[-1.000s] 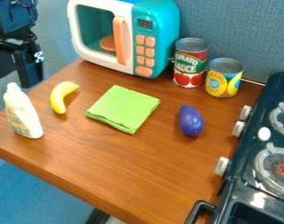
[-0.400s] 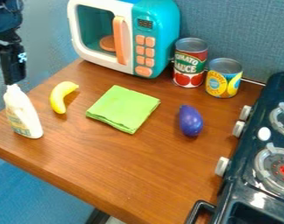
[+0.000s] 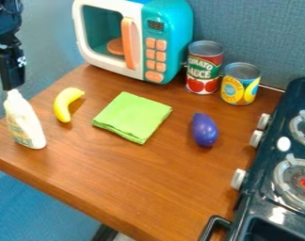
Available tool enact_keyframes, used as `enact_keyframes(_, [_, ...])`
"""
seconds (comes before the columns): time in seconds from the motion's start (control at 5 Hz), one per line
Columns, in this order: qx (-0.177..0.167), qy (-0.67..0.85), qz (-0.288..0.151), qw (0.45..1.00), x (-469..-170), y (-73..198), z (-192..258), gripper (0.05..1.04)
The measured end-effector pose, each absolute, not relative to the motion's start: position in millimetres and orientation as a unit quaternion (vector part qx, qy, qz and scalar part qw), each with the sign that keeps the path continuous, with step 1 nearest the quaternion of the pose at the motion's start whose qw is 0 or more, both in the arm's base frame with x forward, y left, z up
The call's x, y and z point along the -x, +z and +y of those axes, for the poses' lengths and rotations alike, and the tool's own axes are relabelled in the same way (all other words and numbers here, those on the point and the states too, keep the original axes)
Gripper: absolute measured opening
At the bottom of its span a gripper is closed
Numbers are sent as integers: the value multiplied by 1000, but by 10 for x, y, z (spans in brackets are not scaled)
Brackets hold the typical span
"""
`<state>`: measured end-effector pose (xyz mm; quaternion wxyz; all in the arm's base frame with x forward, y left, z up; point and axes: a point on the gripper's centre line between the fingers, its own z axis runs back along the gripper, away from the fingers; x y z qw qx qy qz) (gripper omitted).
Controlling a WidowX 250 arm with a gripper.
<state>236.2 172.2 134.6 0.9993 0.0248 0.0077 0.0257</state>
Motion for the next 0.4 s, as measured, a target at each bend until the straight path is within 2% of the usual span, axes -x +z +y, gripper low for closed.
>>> enact_keyframes(0.4, [-30,25,12,999,-2376,1244,1800,1001])
